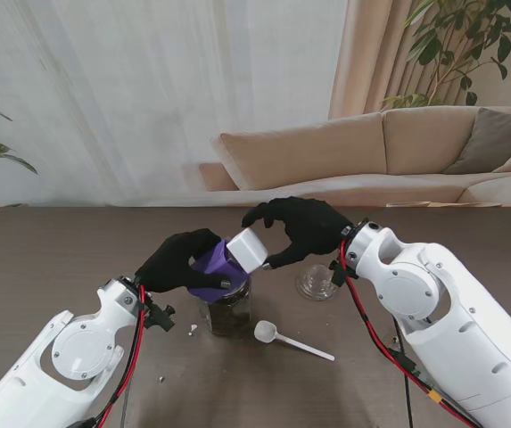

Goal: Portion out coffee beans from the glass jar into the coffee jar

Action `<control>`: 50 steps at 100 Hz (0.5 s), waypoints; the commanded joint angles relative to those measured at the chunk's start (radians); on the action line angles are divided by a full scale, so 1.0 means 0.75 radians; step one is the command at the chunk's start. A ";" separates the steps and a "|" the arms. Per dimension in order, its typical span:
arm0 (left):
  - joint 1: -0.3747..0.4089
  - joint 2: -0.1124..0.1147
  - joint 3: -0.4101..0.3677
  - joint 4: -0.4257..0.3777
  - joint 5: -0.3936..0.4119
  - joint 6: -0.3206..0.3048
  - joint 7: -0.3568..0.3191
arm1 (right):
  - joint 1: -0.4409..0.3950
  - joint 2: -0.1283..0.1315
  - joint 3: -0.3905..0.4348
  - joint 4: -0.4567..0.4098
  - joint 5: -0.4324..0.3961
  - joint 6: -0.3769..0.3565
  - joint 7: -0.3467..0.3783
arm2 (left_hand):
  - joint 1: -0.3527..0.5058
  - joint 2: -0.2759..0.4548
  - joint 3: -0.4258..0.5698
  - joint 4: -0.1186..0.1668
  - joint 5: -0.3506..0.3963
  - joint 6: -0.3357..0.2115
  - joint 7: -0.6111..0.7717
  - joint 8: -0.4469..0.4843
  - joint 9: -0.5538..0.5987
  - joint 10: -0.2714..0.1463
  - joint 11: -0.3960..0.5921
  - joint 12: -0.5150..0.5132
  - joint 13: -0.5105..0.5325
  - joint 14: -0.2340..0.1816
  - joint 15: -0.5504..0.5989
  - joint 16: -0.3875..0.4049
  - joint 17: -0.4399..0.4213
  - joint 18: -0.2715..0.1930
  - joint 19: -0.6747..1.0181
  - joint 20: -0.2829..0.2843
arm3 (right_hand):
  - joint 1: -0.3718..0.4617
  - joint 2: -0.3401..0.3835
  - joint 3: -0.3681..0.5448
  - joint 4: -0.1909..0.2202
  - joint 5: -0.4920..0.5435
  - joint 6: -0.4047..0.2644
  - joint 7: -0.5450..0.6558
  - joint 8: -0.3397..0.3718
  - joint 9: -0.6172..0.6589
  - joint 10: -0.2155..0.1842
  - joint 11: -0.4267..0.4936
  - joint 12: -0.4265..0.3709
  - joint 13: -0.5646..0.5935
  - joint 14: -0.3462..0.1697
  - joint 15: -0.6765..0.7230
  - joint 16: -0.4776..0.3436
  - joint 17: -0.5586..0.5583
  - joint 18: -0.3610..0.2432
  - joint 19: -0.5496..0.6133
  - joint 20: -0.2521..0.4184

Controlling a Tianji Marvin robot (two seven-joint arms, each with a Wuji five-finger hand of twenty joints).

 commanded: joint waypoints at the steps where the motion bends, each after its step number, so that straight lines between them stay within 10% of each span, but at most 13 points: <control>1: 0.007 -0.004 -0.003 -0.013 -0.001 0.004 -0.021 | -0.009 -0.012 -0.011 0.001 0.007 -0.005 0.000 | 0.234 0.183 0.513 0.074 0.122 -0.057 0.501 0.104 0.101 -0.108 0.092 0.023 0.042 0.041 -0.006 0.011 -0.030 -0.091 0.059 0.037 | 0.019 -0.011 -0.042 -0.017 0.007 -0.042 0.035 -0.004 0.046 -0.047 0.010 0.014 0.037 -0.020 0.025 0.017 -0.446 -0.032 0.026 -0.013; 40: 0.005 -0.005 -0.001 -0.012 -0.004 0.004 -0.020 | -0.013 -0.020 -0.034 -0.011 0.131 0.074 0.028 | 0.235 0.183 0.513 0.075 0.123 -0.057 0.502 0.104 0.102 -0.109 0.092 0.024 0.040 0.039 -0.006 0.011 -0.029 -0.090 0.059 0.037 | -0.126 0.041 0.045 0.050 0.362 0.058 0.209 0.115 0.304 0.007 -0.013 0.033 0.149 0.016 0.057 0.032 -0.405 0.017 0.065 -0.013; 50: 0.005 -0.005 0.000 -0.012 -0.003 0.004 -0.019 | -0.017 -0.019 -0.036 -0.020 0.154 0.090 0.044 | 0.235 0.183 0.514 0.075 0.125 -0.056 0.503 0.104 0.102 -0.109 0.092 0.024 0.041 0.041 -0.005 0.011 -0.029 -0.090 0.059 0.037 | -0.285 -0.063 0.773 -0.057 0.435 0.084 0.205 0.159 0.344 0.019 -0.026 0.048 0.153 0.027 0.057 0.034 -0.409 0.029 0.068 -0.011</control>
